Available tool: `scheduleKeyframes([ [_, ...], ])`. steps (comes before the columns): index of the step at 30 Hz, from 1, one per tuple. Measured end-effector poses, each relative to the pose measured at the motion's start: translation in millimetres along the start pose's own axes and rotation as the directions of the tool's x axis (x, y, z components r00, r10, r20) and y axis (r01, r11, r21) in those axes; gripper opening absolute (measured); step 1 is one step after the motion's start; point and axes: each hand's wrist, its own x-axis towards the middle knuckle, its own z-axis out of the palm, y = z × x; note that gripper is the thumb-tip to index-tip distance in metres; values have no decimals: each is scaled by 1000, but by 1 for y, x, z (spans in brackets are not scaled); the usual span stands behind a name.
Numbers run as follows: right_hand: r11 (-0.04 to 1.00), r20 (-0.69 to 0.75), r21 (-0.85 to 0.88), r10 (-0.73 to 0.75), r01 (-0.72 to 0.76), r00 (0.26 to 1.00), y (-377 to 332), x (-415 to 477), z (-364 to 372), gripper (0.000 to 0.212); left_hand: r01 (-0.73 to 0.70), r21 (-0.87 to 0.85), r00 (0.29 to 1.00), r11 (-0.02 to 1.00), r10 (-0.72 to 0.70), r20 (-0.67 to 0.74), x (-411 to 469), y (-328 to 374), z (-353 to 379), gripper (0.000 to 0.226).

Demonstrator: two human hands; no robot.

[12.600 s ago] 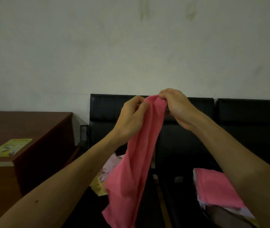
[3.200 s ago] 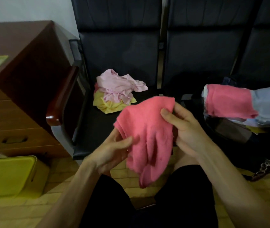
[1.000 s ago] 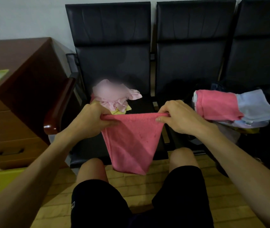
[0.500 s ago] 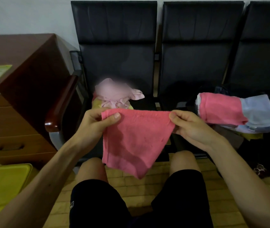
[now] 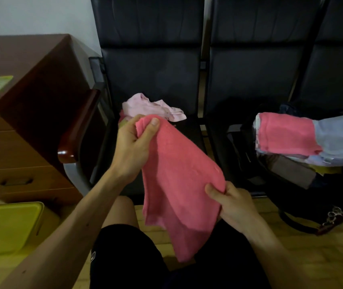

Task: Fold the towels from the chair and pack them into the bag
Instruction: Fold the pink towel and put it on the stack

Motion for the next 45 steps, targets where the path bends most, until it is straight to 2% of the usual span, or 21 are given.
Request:
scheduleKeyframes([
  [3,968,-49,238,88,-74,995,7,3,-8,13,0,215,999,977,10,-49,5,-13,-6,14],
  [5,951,-10,278,142,-133,990,10,5,-7,63,-10,383,999,924,26,-37,5,-21,-7,12],
  [6,944,8,293,159,-154,987,9,5,-6,72,-10,448,1000,894,20,-17,5,-25,-7,12],
  [9,929,126,331,131,-166,983,3,6,-6,41,91,568,995,818,-92,-28,6,-33,-7,29],
  [10,931,138,325,126,-165,982,-2,6,-3,32,178,532,983,828,-171,-61,8,-35,-7,32],
  [12,936,137,317,111,-150,984,-4,10,-1,25,450,190,893,872,-444,-76,7,-37,-7,23],
  [13,941,134,306,108,-144,985,-5,11,-1,27,600,-57,800,798,-600,19,7,-37,-7,25],
  [14,946,118,289,114,-144,986,-11,10,3,31,699,-258,712,667,-683,163,5,-39,-9,36],
  [15,950,108,277,116,-142,987,-12,12,3,35,739,-399,663,542,-691,288,0,-44,-9,48],
  [17,950,100,282,112,-136,989,-17,12,6,43,722,-557,662,411,-645,382,-16,-54,-5,68],
  [19,946,99,297,109,-134,989,-22,13,7,48,744,-564,635,359,-642,430,-36,-65,1,88],
  [23,932,152,333,99,-146,983,-29,13,8,51,873,-420,480,249,-587,652,-70,-80,4,119],
  [25,934,159,322,109,-156,981,-28,14,7,52,910,-345,413,231,-589,694,-76,-81,3,112],
  [28,942,164,291,121,-165,979,-26,14,7,54,943,-264,332,204,-662,672,-81,-82,2,87],
  [29,943,161,288,125,-168,979,-25,14,7,55,949,-218,315,228,-671,671,-83,-85,0,83],
  [32,940,152,301,120,-162,981,-26,13,4,54,913,-204,373,353,-523,766,-85,-92,-5,61],
  [37,902,141,390,141,-186,980,-25,15,-6,44,878,-338,471,339,-484,738,-77,-82,-5,61],
  [39,888,143,412,157,-203,977,-23,17,-6,57,864,-312,492,395,-530,691,-74,-79,-3,60],
  [42,853,158,468,176,-231,972,-19,20,-5,94,822,-313,563,476,-593,576,-67,-77,-2,40],
  [43,850,139,470,195,-239,971,-13,22,-4,91,806,-314,585,501,-599,547,-64,-74,-4,33],
  [45,870,53,422,258,-255,965,-1,18,0,56,774,-285,624,565,-607,492,-56,-62,-7,25],
])
